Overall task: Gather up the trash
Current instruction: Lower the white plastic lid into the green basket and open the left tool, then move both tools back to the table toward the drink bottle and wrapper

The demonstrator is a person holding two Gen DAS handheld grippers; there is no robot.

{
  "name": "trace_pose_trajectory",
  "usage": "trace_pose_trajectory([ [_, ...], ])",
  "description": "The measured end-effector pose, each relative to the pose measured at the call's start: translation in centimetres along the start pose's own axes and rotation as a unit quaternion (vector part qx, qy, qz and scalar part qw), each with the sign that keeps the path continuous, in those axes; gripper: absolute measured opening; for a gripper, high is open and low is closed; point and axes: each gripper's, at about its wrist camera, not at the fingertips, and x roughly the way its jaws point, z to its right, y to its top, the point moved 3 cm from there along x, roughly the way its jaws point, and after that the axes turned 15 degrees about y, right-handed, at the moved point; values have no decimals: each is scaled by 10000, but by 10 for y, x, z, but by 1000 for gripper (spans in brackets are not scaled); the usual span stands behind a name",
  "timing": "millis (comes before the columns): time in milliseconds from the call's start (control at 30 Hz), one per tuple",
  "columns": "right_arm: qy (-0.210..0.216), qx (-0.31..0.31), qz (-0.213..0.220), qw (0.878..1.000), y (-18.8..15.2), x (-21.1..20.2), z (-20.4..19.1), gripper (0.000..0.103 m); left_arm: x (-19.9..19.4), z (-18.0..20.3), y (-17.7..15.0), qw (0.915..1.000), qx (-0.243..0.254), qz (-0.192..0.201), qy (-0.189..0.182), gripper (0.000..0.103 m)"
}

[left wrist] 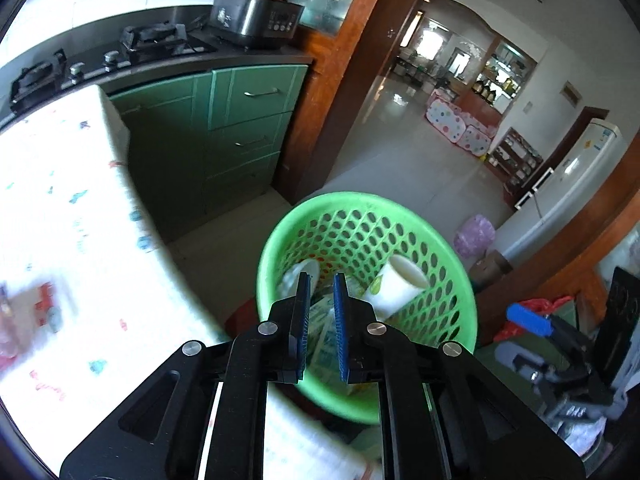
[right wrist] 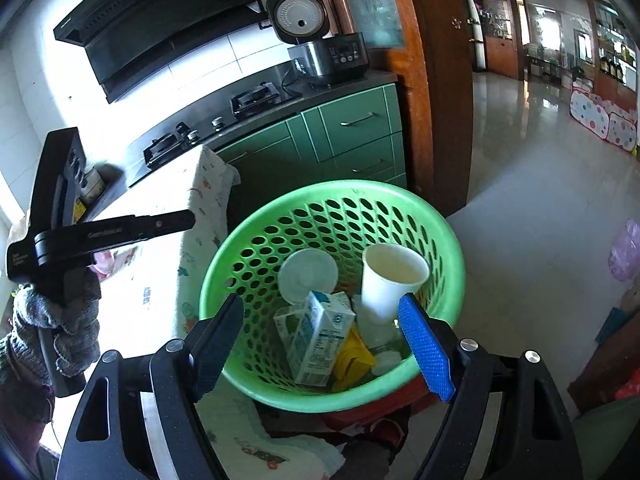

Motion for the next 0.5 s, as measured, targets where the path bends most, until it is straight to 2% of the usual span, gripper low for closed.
trace_pose_trajectory([
  [267, 124, -229, 56, 9996, 0, -2, -40, 81, -48, -44, -29, 9990, 42, 193, 409, 13],
  [333, 171, -298, 53, 9994, -1, -1, -52, 82, -62, -61, -36, 9981, -28, 254, 562, 29],
  [500, 380, -480, 20, 9981, -2, 6, -86, 84, -92, -106, -47, 9947, -183, 430, 914, 34],
])
